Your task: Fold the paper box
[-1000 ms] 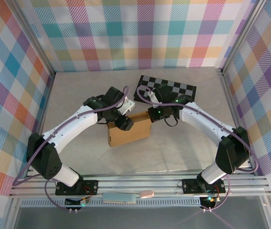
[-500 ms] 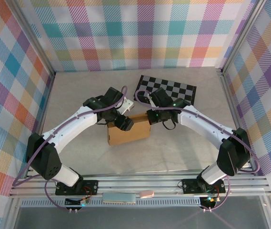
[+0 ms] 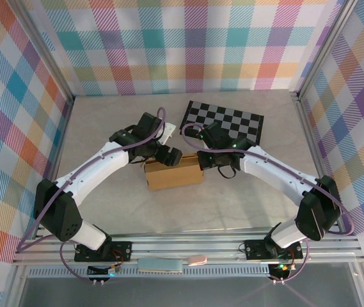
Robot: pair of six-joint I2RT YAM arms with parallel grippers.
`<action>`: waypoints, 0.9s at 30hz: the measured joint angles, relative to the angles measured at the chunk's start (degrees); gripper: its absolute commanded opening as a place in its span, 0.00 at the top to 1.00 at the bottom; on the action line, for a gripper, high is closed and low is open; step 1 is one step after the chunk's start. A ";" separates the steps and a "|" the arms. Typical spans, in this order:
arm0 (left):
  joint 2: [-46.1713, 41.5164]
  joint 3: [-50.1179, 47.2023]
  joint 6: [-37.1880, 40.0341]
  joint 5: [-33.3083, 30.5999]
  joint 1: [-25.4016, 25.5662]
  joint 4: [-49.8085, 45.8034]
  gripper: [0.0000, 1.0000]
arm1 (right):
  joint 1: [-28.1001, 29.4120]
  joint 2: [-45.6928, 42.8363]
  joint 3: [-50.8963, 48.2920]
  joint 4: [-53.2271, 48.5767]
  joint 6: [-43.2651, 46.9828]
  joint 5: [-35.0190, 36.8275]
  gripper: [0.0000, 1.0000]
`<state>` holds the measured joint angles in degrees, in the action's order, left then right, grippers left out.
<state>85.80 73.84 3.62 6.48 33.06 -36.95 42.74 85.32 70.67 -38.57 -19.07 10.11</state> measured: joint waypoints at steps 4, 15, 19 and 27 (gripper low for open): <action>-0.02 1.60 -1.16 -1.49 0.00 0.09 0.16 | 0.00 0.00 0.00 -0.04 -0.39 0.39 1.00; -8.61 7.93 -10.75 -7.72 -1.53 -14.51 0.36 | 0.04 -0.11 0.00 -0.61 -1.49 1.38 1.00; -12.02 6.47 -14.49 -5.95 -1.70 -21.59 0.36 | 0.26 -0.11 0.04 -0.96 -1.53 1.90 1.00; -11.23 3.50 -15.61 -5.62 -1.70 -27.39 0.41 | 1.22 -0.09 0.42 -1.81 -1.77 2.93 1.00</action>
<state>74.56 77.34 -11.99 0.86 31.35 -64.34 43.97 85.23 71.09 -40.38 -20.84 13.04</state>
